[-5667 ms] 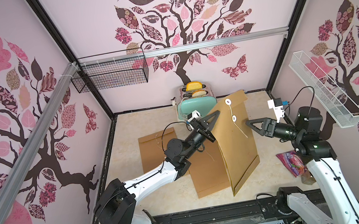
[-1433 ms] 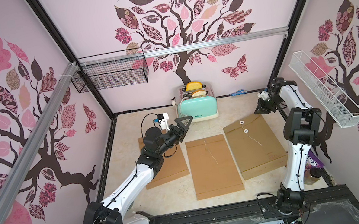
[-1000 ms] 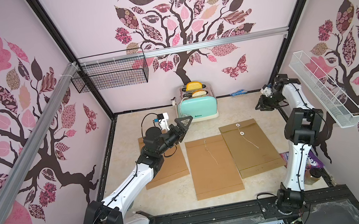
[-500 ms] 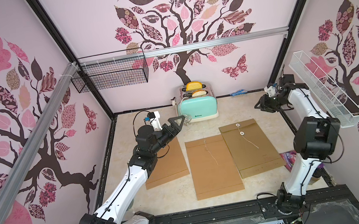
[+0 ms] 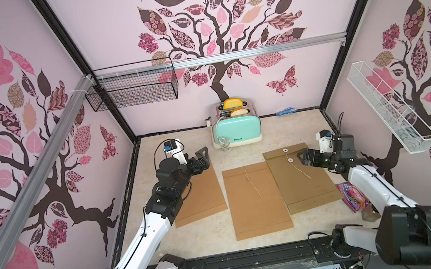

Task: Close the mouth of the file bag
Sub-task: Reset both arms

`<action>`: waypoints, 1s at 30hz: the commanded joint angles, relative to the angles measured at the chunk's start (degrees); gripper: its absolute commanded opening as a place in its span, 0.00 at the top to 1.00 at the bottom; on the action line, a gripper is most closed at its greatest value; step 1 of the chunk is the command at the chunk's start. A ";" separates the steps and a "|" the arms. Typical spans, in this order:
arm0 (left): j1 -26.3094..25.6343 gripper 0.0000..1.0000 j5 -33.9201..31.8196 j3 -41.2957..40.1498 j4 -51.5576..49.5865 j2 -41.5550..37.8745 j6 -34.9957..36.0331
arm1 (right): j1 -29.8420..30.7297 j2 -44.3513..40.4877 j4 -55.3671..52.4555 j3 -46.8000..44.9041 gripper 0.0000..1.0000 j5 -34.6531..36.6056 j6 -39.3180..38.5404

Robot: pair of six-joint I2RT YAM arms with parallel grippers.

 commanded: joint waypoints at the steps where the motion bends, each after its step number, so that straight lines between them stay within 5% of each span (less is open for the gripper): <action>1: 1.08 0.02 -17.12 -6.49 8.70 0.52 15.46 | -0.37 -2.55 25.68 -7.79 0.00 15.10 2.34; 4: 5.16 0.02 -19.01 -10.22 14.05 2.38 21.99 | -0.57 2.04 34.72 -10.60 0.00 14.00 1.54; 8: 14.40 0.02 -13.13 -16.68 22.07 6.92 19.68 | -0.07 10.13 37.90 -9.94 0.00 7.73 1.42; 15: 20.31 0.02 -8.53 -24.50 45.90 22.67 21.75 | 3.48 21.80 56.25 -14.12 0.00 10.33 -1.76; 19: 22.96 0.02 -2.07 -25.32 59.62 34.57 21.07 | 6.40 23.40 47.21 -8.53 0.00 14.31 -3.92; 21: 23.26 0.02 -0.40 -22.86 48.29 31.23 20.70 | 7.50 23.90 44.20 -6.78 0.00 15.57 -5.01; 23: 23.52 0.02 1.83 -22.78 52.44 33.45 21.52 | 7.78 23.74 46.77 -8.37 0.00 15.37 -5.44; 26: 23.84 0.02 3.49 -22.00 48.27 32.18 21.59 | 8.05 27.51 65.79 -15.75 0.00 15.56 -5.41; 28: 23.85 0.02 3.20 -22.33 50.41 33.07 21.48 | 8.18 24.80 53.55 -12.10 0.00 16.37 -5.72; 30: 23.84 0.02 3.42 -22.19 48.23 32.02 21.76 | 8.49 26.27 59.06 -13.63 0.00 17.03 -5.69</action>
